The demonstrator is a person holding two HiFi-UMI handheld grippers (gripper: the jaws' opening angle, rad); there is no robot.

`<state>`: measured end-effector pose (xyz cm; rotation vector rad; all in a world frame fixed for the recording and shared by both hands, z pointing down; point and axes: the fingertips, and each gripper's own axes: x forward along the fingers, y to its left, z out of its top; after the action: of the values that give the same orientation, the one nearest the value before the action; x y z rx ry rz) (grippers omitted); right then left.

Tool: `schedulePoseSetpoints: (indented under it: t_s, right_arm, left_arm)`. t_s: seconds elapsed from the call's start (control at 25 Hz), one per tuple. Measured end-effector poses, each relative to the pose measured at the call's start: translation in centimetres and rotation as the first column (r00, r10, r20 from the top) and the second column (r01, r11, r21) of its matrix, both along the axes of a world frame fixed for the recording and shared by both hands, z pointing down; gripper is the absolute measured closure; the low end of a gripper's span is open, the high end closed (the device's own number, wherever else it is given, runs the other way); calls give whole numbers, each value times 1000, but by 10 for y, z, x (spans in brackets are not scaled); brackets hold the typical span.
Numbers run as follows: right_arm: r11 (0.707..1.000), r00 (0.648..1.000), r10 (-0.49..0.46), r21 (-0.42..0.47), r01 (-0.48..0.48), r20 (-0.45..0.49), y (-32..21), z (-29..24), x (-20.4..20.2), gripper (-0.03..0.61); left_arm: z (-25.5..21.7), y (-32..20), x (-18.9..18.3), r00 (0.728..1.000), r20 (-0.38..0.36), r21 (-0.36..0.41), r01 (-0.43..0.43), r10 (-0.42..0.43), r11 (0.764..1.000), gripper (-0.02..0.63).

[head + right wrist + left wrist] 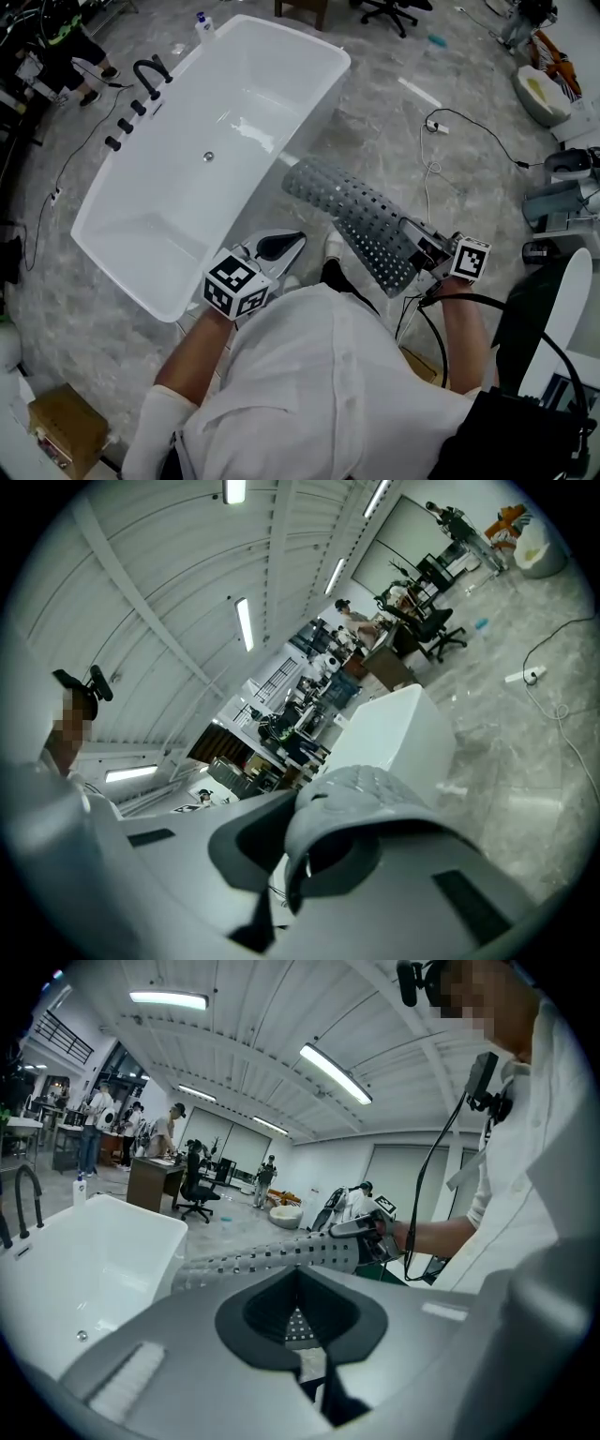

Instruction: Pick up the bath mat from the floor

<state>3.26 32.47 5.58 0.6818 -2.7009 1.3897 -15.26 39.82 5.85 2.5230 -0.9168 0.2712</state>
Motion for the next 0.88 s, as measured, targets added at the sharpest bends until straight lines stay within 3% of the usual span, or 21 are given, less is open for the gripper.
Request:
schedulePoseSetpoints:
  t_s: [0.88]
  right_arm:
    - [1000,1000,-15,13,15,15,9,-10,-6,566]
  left_arm:
    - [-4,6,-4,1000,9,-9,1,-1,1000,607]
